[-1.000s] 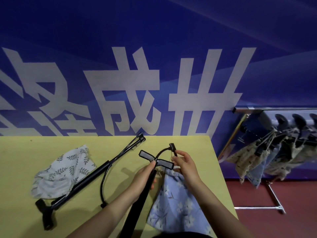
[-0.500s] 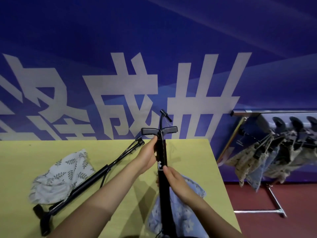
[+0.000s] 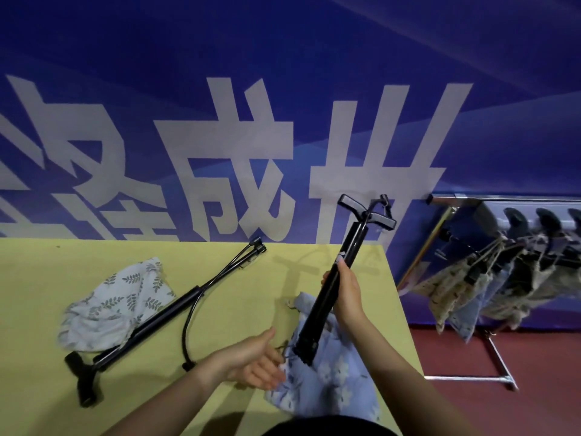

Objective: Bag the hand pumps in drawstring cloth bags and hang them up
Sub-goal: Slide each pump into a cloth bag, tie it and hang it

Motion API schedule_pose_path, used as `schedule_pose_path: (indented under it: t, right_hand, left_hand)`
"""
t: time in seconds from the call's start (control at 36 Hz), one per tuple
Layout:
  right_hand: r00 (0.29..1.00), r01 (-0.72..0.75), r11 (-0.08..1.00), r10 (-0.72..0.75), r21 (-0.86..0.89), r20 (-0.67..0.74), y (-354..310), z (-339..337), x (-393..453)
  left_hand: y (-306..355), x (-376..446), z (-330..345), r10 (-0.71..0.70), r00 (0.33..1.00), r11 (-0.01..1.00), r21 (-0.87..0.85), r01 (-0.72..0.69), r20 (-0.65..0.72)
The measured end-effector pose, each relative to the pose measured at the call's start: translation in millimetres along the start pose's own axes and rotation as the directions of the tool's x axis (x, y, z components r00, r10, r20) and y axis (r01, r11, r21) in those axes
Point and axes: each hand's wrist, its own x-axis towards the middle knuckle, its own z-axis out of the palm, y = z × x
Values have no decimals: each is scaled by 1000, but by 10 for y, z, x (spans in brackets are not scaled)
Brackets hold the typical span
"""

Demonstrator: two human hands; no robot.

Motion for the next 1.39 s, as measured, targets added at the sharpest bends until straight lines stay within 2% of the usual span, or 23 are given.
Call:
schedule_pose_path:
  t: [0.08,0.14,0.25,0.33,0.39,0.44,0.5,0.67,0.72,0.78,0.81,0.89,0.97,1.11,1.22,1.31,1.39]
  right_hand:
    - [999,-37,994,34,107,27,21,69,-65]
    - [997,-60,990,54,127,46,50,112,-126]
    - [998,-59,992,54,114,42,129,154,-235]
    - [1000,-19,996,17,92,27,140,142,-267]
    - [999,-29,997,26,65,45,152,110,-249]
    - [992,-64,996,57,61,111,152,62,-223]
    - [966,-125,989,104,77,235,121,10,-210]
    - [798,-378,925,305,38,519,-53,-153,-221]
    - [740,-408,913,324,11,590,-108,-199,-229]
    - [714,-402,916,312,3,627,-150,-248,-215]
    - [730,-382,924,308,-9,610,-158,-275,-195]
    - [835,-289,955,289,-74,468,-156,-349,-83]
    - [899,-205,970,239,-128,368,-177,-428,37]
    - [977,-44,953,104,-299,187,-252,-609,221]
    - [997,17,921,13,-388,74,-361,-766,359]
    - [999,20,918,-7,-395,36,-392,-876,467]
    - [1000,12,928,-19,-373,-16,-375,-956,559]
  left_hand:
    - [55,95,84,109,987,970,-202,-132,-121]
    - [174,82,169,172,960,941,-251,-227,-222]
    - [321,-2,402,291,910,936,-110,-335,-294]
    - [269,4,534,408,819,908,85,-411,-402]
    - [244,-19,571,464,773,873,74,-482,-432]
    - [268,-57,557,480,759,850,21,-526,-440]
    - [292,-56,499,498,762,833,-16,-553,-413]
    - [353,-61,336,515,810,835,-50,-548,-280]
    - [379,-33,292,511,821,841,-50,-539,-255]
    - [420,-11,270,503,834,849,-48,-526,-228]
    - [440,-5,271,492,843,856,-53,-514,-217]
    - [549,25,333,441,857,885,-31,-465,-266]
    - [675,188,319,411,822,910,131,-393,-393]
    - [768,565,219,267,881,963,92,-251,-391]
    - [831,702,220,199,901,978,129,-162,-384]
    - [849,871,209,159,889,986,123,-117,-429]
    - [854,992,262,19,911,1000,2,-20,-412]
